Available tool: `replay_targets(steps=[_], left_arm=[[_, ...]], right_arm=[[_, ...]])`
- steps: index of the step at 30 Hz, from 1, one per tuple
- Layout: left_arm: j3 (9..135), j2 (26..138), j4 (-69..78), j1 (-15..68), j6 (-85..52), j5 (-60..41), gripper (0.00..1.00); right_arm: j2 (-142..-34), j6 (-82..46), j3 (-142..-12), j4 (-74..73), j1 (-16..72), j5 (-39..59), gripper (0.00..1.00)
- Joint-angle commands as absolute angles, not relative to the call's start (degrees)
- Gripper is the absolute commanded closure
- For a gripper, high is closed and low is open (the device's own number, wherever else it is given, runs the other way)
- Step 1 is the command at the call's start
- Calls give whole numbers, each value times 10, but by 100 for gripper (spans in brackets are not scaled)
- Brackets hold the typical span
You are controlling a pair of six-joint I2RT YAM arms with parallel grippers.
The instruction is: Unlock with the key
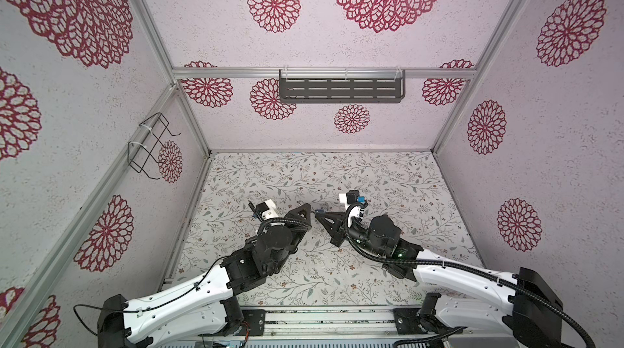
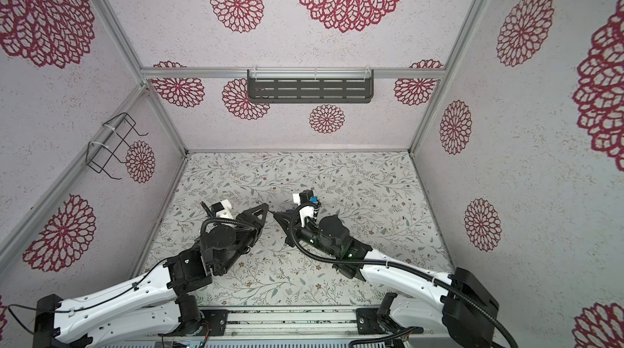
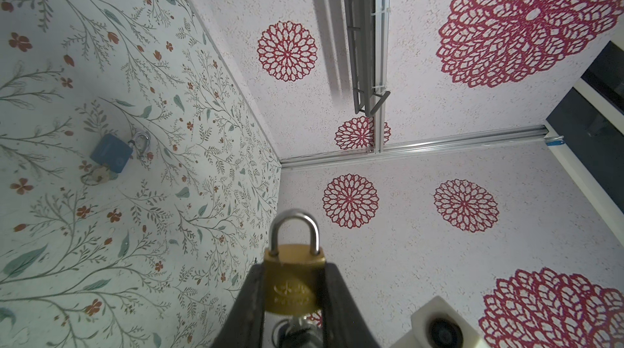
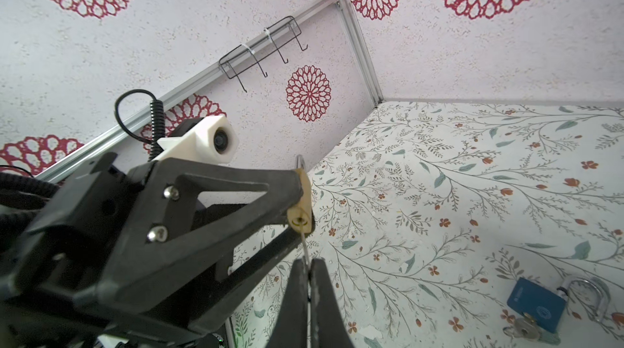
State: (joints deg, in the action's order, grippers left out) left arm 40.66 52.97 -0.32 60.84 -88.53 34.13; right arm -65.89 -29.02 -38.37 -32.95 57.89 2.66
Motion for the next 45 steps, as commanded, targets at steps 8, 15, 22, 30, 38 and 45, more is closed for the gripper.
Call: replay_targets(steps=[8,15,22,30,38,45], left_arm=[[419,540,12,625,-876,270,100],[414,539,14,626,-873,273,100],[413,533,0,626,-867,283,100],[417,526,-3,626,-870,274,100],[412,529,0,626,-878,261,100],[409,525,-16,626,-875,269,100]], right_arm=[[-676,-164,-441,-325,608,14,100],[-694,-330,-436,-414,558,128,100],[-676,-358,-443,-386,549,107,100],[-670,-165,-451,-285,596,10,100],[-662,-161,-458,-292,587,14,100],[-659,-267,-439,-355,542,124,100]])
